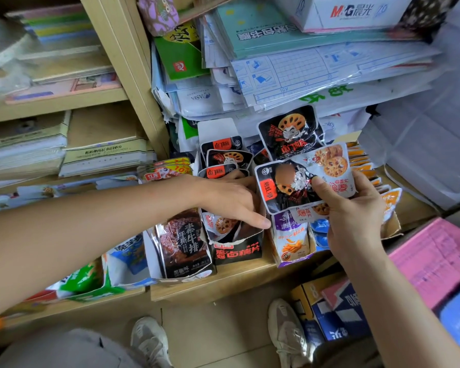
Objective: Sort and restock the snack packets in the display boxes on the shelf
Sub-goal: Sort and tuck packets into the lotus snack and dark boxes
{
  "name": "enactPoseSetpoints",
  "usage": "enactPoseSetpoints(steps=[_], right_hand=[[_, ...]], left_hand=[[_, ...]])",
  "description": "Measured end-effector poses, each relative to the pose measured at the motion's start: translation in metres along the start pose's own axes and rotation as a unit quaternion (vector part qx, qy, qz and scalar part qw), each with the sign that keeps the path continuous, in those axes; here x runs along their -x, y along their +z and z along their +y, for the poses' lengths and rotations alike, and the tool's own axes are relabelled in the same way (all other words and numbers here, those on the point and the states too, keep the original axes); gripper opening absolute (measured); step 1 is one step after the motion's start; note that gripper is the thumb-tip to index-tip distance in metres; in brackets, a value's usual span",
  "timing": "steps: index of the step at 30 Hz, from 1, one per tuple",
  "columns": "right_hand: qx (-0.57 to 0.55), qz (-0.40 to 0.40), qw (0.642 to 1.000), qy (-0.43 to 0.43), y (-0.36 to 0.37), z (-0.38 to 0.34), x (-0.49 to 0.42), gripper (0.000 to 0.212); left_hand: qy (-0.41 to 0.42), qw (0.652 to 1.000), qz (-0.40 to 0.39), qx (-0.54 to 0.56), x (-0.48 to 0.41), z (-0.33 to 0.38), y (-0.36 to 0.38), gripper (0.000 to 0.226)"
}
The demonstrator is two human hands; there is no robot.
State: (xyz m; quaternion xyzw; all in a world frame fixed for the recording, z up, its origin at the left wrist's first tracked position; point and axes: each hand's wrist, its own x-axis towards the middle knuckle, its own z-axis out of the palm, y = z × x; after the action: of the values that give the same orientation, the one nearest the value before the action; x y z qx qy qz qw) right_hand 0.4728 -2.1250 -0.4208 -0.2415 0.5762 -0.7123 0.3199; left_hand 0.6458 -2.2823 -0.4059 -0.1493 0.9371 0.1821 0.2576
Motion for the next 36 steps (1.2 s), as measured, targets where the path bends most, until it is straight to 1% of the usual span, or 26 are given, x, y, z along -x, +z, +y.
enactPoseSetpoints(steps=[3, 5, 7, 8, 11, 12, 13, 14, 16, 17, 18, 19, 20, 21, 22, 24, 26, 28, 29, 30, 32, 34, 36], right_hand=[[0.005, 0.001, 1.000, -0.004, 0.000, 0.000, 0.000, 0.024], [0.002, 0.001, 1.000, -0.002, 0.000, 0.000, -0.001, 0.024], [-0.002, 0.002, 1.000, -0.001, 0.001, 0.001, -0.001, 0.026], [-0.004, 0.003, 1.000, 0.000, 0.001, 0.001, -0.001, 0.027], [-0.012, 0.005, 1.000, 0.002, 0.001, 0.001, -0.001, 0.026], [-0.012, 0.005, 1.000, 0.002, 0.001, 0.000, -0.001, 0.026], [-0.013, 0.006, 1.000, 0.003, 0.001, 0.000, -0.001, 0.026], [-0.014, 0.007, 1.000, 0.004, 0.001, 0.000, -0.001, 0.025], [-0.013, 0.008, 1.000, 0.001, 0.001, 0.000, -0.001, 0.025], [-0.009, 0.008, 1.000, -0.001, 0.001, 0.000, -0.001, 0.026], [-0.005, 0.008, 1.000, -0.004, 0.000, 0.000, -0.001, 0.026], [-0.004, 0.009, 1.000, -0.006, 0.000, 0.000, -0.001, 0.027], [-0.004, 0.009, 1.000, -0.008, 0.001, 0.000, -0.001, 0.028], [-0.005, 0.009, 1.000, -0.008, 0.001, 0.000, 0.000, 0.029], [-0.005, 0.009, 1.000, -0.010, 0.001, -0.001, 0.000, 0.030], [-0.008, 0.010, 1.000, -0.012, 0.002, -0.002, 0.002, 0.031], [-0.009, 0.011, 1.000, -0.012, 0.003, -0.003, 0.003, 0.032], [-0.008, 0.011, 1.000, -0.015, 0.002, -0.003, 0.003, 0.031], [-0.007, 0.012, 1.000, -0.015, 0.001, -0.003, 0.003, 0.030], [-0.007, 0.013, 1.000, -0.016, 0.000, -0.003, 0.003, 0.029], [-0.005, 0.011, 1.000, -0.018, 0.000, -0.003, 0.003, 0.028], [-0.006, 0.012, 1.000, -0.018, 0.001, -0.003, 0.003, 0.029], [-0.007, 0.011, 1.000, -0.020, 0.001, -0.003, 0.002, 0.027]], left_hand=[[0.024, 0.997, 0.063, 0.020, -0.002, 0.001, 0.008, 0.075], [0.042, 0.990, 0.125, 0.047, -0.001, 0.001, 0.012, 0.072], [0.065, 0.982, 0.169, 0.048, 0.005, 0.000, 0.012, 0.063], [0.071, 0.982, 0.169, 0.045, 0.010, 0.000, 0.009, 0.057], [0.056, 0.991, 0.118, 0.033, 0.025, 0.003, -0.001, 0.034], [0.048, 0.992, 0.112, 0.026, 0.030, 0.004, -0.002, 0.027], [0.039, 0.992, 0.119, 0.010, 0.035, 0.006, -0.001, 0.021], [0.032, 0.990, 0.135, -0.006, 0.039, 0.008, 0.001, 0.021], [0.001, 0.980, 0.198, -0.023, 0.045, 0.014, 0.010, 0.042], [-0.037, 0.970, 0.241, -0.023, 0.048, 0.018, 0.015, 0.051], [-0.082, 0.955, 0.284, -0.014, 0.052, 0.023, 0.022, 0.055], [-0.130, 0.942, 0.309, 0.008, 0.055, 0.028, 0.028, 0.050], [-0.161, 0.933, 0.319, 0.028, 0.058, 0.033, 0.035, 0.040], [-0.171, 0.932, 0.318, 0.039, 0.059, 0.036, 0.043, 0.029], [-0.167, 0.935, 0.309, 0.037, 0.059, 0.039, 0.049, 0.028], [-0.140, 0.956, 0.256, 0.023, 0.059, 0.043, 0.060, 0.033], [-0.126, 0.971, 0.199, -0.032, 0.057, 0.049, 0.068, 0.032], [-0.129, 0.971, 0.181, -0.083, 0.052, 0.047, 0.076, 0.032], [-0.128, 0.970, 0.187, -0.090, 0.052, 0.048, 0.077, 0.032], [-0.127, 0.967, 0.204, -0.081, 0.052, 0.048, 0.077, 0.031], [-0.127, 0.954, 0.272, -0.022, 0.056, 0.049, 0.075, 0.020], [-0.137, 0.917, 0.374, 0.033, 0.061, 0.051, 0.074, 0.007], [-0.157, 0.873, 0.456, 0.067, 0.064, 0.051, 0.075, 0.014]])
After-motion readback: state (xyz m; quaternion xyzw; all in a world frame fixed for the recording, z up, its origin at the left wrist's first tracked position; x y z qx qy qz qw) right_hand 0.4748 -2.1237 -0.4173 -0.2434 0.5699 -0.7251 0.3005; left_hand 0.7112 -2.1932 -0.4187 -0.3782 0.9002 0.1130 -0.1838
